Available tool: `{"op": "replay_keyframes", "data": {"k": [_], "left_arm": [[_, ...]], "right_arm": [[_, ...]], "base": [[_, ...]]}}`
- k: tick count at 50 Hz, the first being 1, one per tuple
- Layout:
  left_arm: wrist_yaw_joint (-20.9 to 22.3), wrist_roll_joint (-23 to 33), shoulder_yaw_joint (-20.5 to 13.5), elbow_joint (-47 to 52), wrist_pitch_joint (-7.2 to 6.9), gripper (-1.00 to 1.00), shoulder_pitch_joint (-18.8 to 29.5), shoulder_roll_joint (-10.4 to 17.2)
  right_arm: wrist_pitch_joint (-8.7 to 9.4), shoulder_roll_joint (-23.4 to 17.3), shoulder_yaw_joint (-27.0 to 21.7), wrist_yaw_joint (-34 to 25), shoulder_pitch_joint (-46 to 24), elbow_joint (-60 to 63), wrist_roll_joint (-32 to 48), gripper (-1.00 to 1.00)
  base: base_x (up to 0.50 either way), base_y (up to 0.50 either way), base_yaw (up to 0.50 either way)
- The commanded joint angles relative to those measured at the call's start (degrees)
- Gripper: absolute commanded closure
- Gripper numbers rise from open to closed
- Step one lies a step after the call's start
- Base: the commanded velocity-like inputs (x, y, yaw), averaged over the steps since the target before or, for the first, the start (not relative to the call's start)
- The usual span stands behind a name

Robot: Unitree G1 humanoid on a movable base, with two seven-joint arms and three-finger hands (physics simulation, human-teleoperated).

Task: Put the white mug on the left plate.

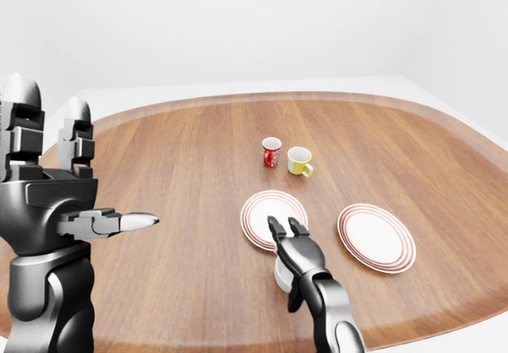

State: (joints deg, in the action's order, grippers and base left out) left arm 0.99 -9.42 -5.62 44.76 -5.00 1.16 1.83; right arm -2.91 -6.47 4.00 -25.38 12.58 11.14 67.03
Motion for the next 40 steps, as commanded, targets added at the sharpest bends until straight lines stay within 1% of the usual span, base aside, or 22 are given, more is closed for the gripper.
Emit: {"op": "replay_keyframes", "data": {"k": [1, 10, 23, 26, 31, 36, 37, 38, 40], "left_arm": [[0.15, 0.16, 0.16, -0.39, 0.00, -0.95, -0.32, -0.07], [0.20, 0.14, 0.13, -0.48, 0.00, -0.95, -0.26, -0.07], [-0.02, -0.04, 0.02, 0.16, 0.00, -0.95, 0.06, -0.01], [-0.04, -0.05, 0.07, 0.27, 0.00, -0.95, 0.09, 0.00], [-0.07, -0.09, 0.00, 0.28, 0.00, -0.95, 0.13, 0.01], [-0.12, -0.13, 0.00, 0.25, 0.00, -0.95, 0.11, 0.00], [-0.11, -0.09, 0.06, 0.28, 0.00, -0.95, 0.06, 0.00], [-0.09, -0.09, 0.07, 0.24, 0.00, -0.95, 0.00, -0.02], [-0.02, -0.02, 0.11, -0.01, 0.00, -0.95, -0.16, -0.07]], "right_arm": [[-0.58, -0.47, -1.09, -0.23, -1.79, -2.17, 0.38, -1.00], [-0.71, -0.39, -1.25, -0.50, -2.82, -3.13, 0.60, -1.00], [-0.92, -0.61, -0.87, 0.80, -5.51, -7.75, 0.73, -1.00], [-0.74, -0.48, -0.61, 0.63, -5.91, -7.97, 0.85, -1.00], [-1.10, -0.55, 0.02, 1.66, -6.11, -9.53, 1.34, -1.00], [-2.09, -1.20, 0.26, 3.40, -6.69, -12.72, 1.83, -1.00], [-2.09, -1.34, 0.29, 4.17, -6.78, -13.14, 2.13, 0.52], [-2.09, -1.38, 0.42, 3.58, -6.21, -12.52, 2.06, 1.00], [-2.09, -1.27, 0.40, 3.17, -5.80, -11.92, 2.04, 1.00]], "base": [[0.00, 0.00, 0.00], [0.00, 0.00, 0.00], [0.00, 0.00, 0.00], [0.00, 0.00, 0.00], [0.00, 0.00, 0.00], [0.00, 0.00, 0.00], [0.00, 0.00, 0.00], [0.00, 0.00, 0.00], [0.00, 0.00, 0.00]]}}
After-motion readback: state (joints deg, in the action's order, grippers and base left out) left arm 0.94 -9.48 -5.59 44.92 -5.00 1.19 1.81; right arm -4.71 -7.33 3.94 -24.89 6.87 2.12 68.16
